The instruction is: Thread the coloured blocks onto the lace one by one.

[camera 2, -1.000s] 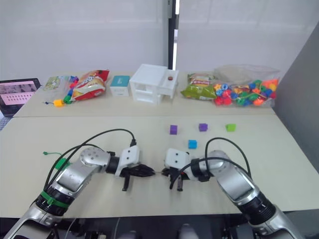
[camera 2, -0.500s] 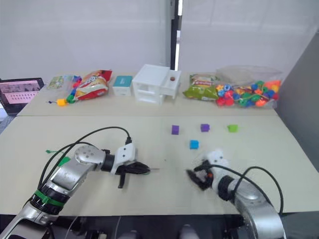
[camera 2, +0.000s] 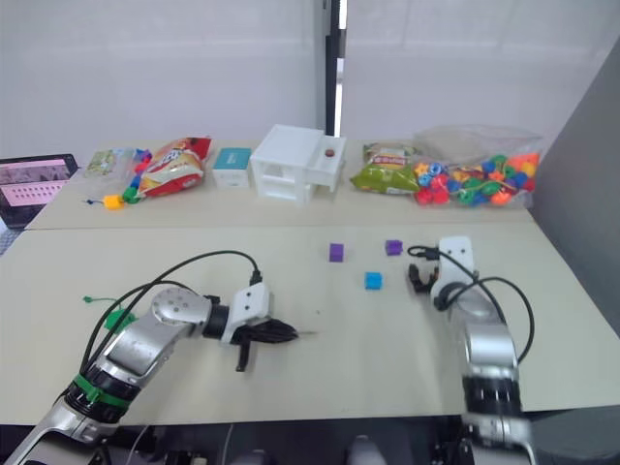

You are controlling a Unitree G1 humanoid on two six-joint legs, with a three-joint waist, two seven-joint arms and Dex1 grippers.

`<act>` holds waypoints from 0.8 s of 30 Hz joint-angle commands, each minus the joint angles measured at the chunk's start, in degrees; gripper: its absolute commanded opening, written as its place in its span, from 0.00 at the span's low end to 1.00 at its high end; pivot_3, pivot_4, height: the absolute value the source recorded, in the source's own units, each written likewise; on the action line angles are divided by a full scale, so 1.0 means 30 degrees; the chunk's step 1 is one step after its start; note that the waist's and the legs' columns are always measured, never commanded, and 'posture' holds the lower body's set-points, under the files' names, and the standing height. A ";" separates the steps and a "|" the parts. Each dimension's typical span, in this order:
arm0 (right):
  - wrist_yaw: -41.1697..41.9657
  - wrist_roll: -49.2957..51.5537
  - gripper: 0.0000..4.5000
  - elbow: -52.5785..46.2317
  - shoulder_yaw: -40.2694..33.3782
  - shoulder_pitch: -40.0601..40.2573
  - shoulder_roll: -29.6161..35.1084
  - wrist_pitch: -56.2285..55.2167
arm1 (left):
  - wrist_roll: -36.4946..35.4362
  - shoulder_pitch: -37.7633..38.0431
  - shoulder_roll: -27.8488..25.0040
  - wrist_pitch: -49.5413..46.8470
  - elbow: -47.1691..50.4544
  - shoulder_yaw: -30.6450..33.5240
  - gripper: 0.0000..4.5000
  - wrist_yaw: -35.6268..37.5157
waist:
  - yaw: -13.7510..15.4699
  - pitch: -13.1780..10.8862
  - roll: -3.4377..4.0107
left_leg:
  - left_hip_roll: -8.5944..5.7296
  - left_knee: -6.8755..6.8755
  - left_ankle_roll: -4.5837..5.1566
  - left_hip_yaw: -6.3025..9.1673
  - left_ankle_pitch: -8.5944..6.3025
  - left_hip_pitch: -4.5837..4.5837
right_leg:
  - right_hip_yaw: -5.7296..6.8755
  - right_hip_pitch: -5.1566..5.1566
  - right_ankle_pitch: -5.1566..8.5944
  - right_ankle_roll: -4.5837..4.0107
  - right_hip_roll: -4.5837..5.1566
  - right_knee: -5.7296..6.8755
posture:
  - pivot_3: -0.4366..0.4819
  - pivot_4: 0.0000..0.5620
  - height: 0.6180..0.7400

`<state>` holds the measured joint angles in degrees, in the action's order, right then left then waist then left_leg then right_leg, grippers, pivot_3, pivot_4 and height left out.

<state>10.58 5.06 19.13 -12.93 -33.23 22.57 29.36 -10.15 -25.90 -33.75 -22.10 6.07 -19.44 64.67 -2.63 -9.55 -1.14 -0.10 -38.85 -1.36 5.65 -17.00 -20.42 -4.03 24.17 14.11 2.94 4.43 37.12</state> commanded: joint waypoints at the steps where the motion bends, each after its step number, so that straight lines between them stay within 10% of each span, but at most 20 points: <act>1: -0.0225 -0.0310 0.99 0.5194 -0.0422 -0.2367 0.0944 -0.3097 | -0.0039 0.0021 0.0128 -0.0031 0.0609 0.0137 0.00 -0.0276 | -0.0014 0.0000 0.0000 | 0.0000 -0.0001 0.0001 -0.0002 -0.0001 0.0001 | -0.0002 0.0002 0.0000 0.0000 -0.0001 -0.0004 | 0.48 0.27 1.00; 11: -0.0799 -0.0135 0.99 1.5148 -0.0778 -0.7105 0.1362 -0.7852 | -0.0053 0.0462 0.0255 -0.0093 0.0809 0.0271 0.00 -0.0720 | -0.0476 0.0000 -0.0001 | 0.0006 0.0008 0.0003 -0.0013 -0.0002 -0.0001 | -0.0019 0.0000 0.0000 0.0001 0.0001 -0.0002 | 0.48 0.27 1.00; 21: 0.0330 0.0925 0.27 1.4629 -0.1259 -0.6902 0.1177 -0.9099 | -0.0073 0.0947 -0.0044 -0.0271 0.1328 0.0372 0.00 -0.0939 | -0.0491 0.0002 0.0003 | 0.0006 0.0009 0.0003 -0.0011 -0.0002 -0.0005 | -0.0023 0.0006 -0.0001 0.0002 0.0001 0.0000 | 0.48 0.27 1.00; 24: 0.0077 0.1404 0.26 1.2940 -0.1624 -0.6146 0.1084 -0.8753 | -0.0085 0.1032 -0.0097 -0.0234 0.1392 0.0401 0.00 -0.0975 | -0.0490 0.0002 0.0004 | 0.0005 0.0010 0.0003 -0.0010 -0.0002 -0.0006 | -0.0022 0.0007 -0.0001 0.0002 0.0002 0.0001 | 0.48 0.27 1.00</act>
<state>11.14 7.89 62.54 -16.48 -51.91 25.50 3.49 -9.90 -22.90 -33.70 -22.77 8.25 -19.27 61.96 -4.10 -9.54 -1.13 -0.09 -38.82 -1.36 5.62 -17.01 -20.44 -4.10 24.20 14.11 2.95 4.44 37.13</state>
